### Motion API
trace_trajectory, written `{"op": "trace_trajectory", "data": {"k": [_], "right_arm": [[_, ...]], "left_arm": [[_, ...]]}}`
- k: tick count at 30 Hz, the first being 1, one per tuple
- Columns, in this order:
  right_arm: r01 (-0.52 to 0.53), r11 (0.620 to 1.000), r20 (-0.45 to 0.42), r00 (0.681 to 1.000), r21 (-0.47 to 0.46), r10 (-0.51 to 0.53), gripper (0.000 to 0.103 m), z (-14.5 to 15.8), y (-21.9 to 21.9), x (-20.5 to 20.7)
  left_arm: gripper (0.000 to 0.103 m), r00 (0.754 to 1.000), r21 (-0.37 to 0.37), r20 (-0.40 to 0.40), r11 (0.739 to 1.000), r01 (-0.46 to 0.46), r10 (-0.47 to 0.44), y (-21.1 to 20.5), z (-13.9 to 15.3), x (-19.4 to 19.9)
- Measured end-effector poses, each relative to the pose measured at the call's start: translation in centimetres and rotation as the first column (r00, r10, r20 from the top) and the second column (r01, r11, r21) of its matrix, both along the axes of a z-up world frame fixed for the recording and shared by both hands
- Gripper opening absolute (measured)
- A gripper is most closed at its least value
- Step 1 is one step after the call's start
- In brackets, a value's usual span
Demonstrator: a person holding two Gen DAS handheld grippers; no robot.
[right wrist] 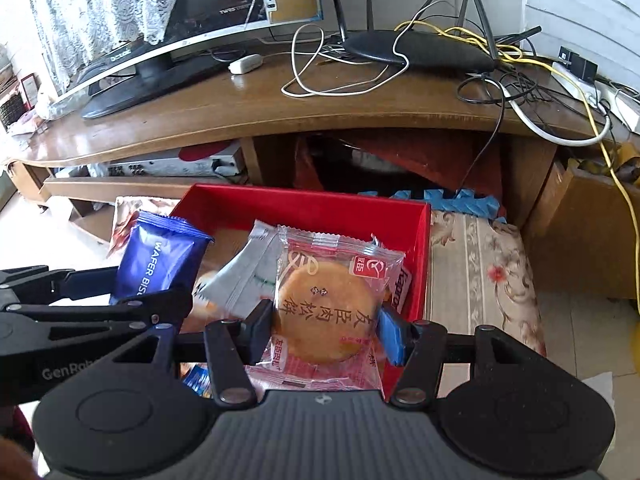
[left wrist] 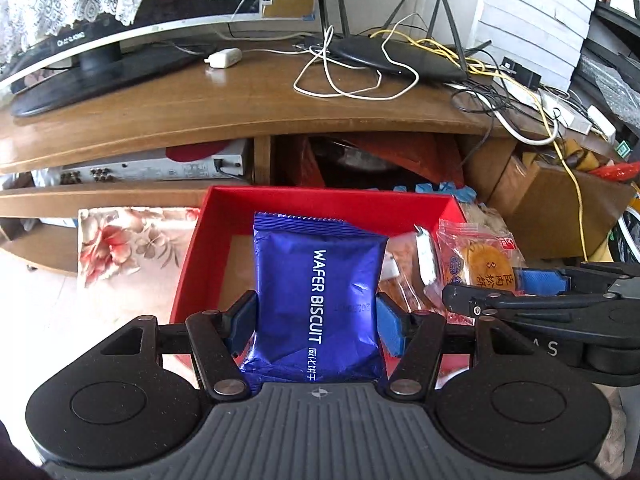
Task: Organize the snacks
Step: 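Lower both packets into the red box and open both tools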
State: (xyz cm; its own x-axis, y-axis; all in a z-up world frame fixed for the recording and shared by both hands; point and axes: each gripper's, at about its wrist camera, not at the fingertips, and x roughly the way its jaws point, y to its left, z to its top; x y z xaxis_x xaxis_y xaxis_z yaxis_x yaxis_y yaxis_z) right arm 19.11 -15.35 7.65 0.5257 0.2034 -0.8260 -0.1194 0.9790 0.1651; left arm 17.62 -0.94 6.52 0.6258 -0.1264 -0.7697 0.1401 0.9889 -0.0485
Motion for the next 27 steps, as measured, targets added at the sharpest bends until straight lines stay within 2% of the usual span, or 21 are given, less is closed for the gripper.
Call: {"op": "trace_trajectory", "data": {"k": [13, 27], "right_arm": [[0.014, 1.000, -0.064, 0.998, 0.016, -0.013, 0.052, -4.0, -0.3, 4.5], [0.006, 1.000, -0.085, 0.996, 0.009, -0.005, 0.052, -5.9, 0.4, 5.8]], "left_arm": [[0.068, 0.998, 0.016, -0.051, 1.000, -0.026, 0.027, 0.0, -3.1, 4.6], [0.068, 0.995, 0.007, -0.081, 0.999, -0.053, 0.053, 0.5, -4.8, 5.8]]}}
